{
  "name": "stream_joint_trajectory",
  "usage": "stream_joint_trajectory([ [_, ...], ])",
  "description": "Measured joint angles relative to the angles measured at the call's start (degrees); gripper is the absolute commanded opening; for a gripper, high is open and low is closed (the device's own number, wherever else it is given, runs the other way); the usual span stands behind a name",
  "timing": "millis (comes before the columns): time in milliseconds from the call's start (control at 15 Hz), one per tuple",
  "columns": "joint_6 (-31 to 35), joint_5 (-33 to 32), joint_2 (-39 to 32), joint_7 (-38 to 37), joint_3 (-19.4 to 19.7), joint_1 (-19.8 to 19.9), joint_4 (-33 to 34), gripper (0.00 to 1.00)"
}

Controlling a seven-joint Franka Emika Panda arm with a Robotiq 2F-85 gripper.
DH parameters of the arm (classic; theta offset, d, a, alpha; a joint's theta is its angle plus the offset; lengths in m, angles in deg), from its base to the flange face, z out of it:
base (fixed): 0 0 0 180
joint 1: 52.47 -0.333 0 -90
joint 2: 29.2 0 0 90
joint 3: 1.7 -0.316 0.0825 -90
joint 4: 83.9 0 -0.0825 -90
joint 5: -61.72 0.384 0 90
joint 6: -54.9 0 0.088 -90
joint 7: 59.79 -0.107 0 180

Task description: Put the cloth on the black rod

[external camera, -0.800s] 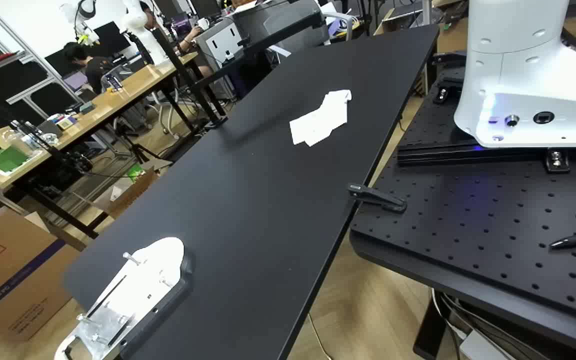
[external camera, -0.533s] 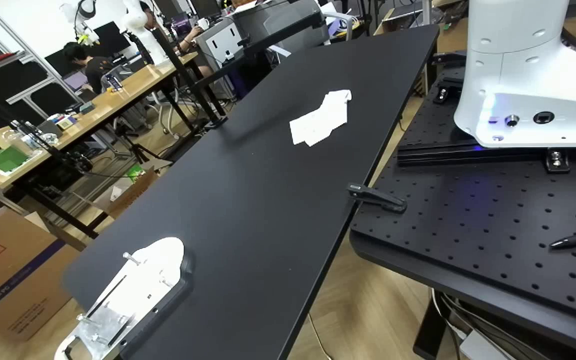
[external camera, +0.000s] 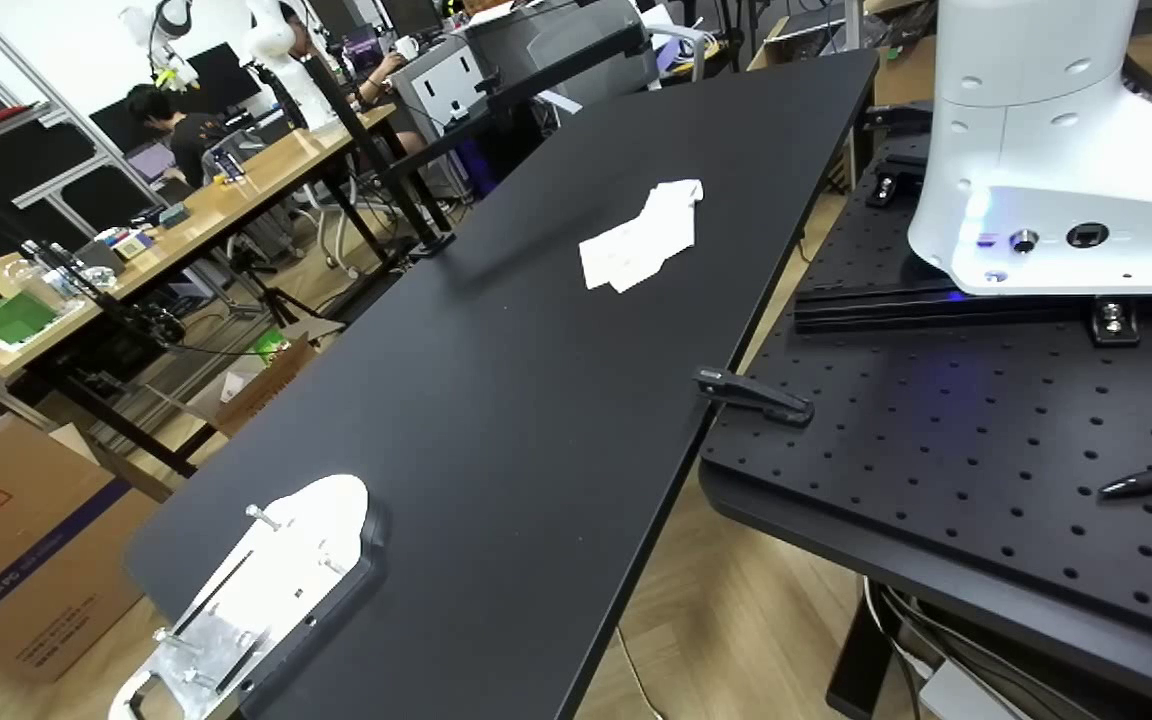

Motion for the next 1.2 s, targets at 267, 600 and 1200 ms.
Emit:
stream_joint_trajectory([
  [267, 5.4, -1.97, -0.4, -0.65, -0.98, 0.96, -1.39, 1.0],
  [600, 24.49, -11.4, -1.57, -6.29, -2.33, 2.94, -10.23, 1.0],
  [1200, 43.11, -21.86, -8.96, -18.92, -2.43, 7.33, -24.51, 1.0],
])
